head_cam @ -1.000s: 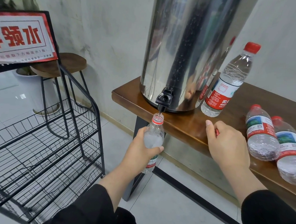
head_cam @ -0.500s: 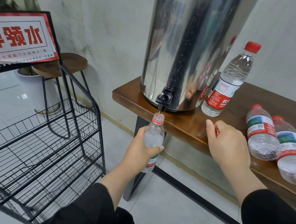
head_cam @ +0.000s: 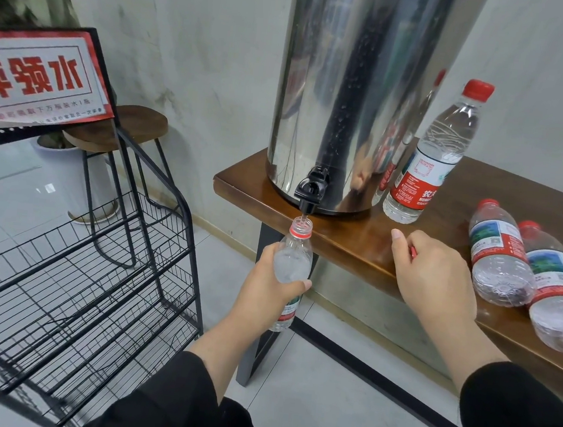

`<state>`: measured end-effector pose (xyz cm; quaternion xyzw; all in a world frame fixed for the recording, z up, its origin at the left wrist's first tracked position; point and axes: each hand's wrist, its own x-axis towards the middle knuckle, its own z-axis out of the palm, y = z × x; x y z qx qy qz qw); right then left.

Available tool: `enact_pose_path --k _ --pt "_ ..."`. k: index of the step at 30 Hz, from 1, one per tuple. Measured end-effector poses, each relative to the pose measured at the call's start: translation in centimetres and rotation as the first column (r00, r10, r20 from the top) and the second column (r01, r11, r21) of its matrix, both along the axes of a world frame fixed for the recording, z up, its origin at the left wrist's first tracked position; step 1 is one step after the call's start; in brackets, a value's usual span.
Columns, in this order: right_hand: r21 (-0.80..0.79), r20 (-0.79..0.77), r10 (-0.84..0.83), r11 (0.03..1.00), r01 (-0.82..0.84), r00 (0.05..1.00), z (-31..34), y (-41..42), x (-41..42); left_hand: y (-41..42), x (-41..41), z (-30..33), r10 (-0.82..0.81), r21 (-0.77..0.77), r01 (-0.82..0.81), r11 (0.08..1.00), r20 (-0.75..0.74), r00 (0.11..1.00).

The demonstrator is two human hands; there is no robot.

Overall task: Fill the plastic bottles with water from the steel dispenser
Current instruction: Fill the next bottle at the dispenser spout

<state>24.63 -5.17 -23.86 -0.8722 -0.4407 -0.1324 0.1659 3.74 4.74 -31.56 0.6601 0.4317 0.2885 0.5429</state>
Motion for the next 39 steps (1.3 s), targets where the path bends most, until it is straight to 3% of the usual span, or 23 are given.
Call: enact_pose_path --k 39 --pt "-0.010 -0.006 -0.009 1.000 0.009 1.000 -0.19 0.12 0.11 -0.05 0.02 -0.49 0.017 0.012 -0.017 1.000 0.020 1.000"
